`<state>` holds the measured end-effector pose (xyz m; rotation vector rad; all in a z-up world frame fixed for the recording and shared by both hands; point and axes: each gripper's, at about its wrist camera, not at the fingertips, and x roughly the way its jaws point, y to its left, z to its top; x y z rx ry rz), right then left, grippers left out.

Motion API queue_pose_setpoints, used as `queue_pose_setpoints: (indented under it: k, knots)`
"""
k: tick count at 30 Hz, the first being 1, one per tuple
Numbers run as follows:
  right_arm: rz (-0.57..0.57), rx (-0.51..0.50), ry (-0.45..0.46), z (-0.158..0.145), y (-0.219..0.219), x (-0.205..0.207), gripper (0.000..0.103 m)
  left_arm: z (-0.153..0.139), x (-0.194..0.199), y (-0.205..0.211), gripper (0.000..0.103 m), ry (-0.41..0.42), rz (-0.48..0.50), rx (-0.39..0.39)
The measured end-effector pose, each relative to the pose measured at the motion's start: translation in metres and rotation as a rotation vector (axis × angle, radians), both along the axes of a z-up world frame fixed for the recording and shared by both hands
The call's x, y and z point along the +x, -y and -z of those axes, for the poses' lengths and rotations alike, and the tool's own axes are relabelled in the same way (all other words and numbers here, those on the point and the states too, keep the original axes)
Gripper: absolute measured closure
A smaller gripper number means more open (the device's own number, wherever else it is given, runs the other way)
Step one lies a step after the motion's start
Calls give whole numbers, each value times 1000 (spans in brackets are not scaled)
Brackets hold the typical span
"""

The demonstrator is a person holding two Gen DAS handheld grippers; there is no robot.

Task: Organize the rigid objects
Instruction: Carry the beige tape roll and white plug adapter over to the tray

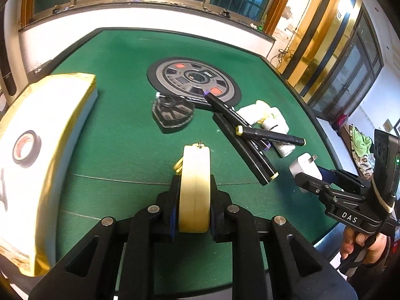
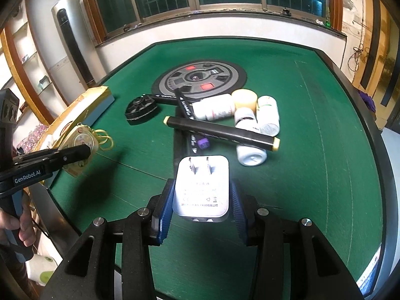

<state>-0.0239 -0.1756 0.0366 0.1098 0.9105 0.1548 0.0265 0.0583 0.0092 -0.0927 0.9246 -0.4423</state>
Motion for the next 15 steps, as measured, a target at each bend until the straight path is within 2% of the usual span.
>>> queue_pose_setpoints:
  k: [15]
  knots:
    - [-83, -4, 19, -8, -32, 10, 65, -21, -6, -44, 87, 49, -104, -3]
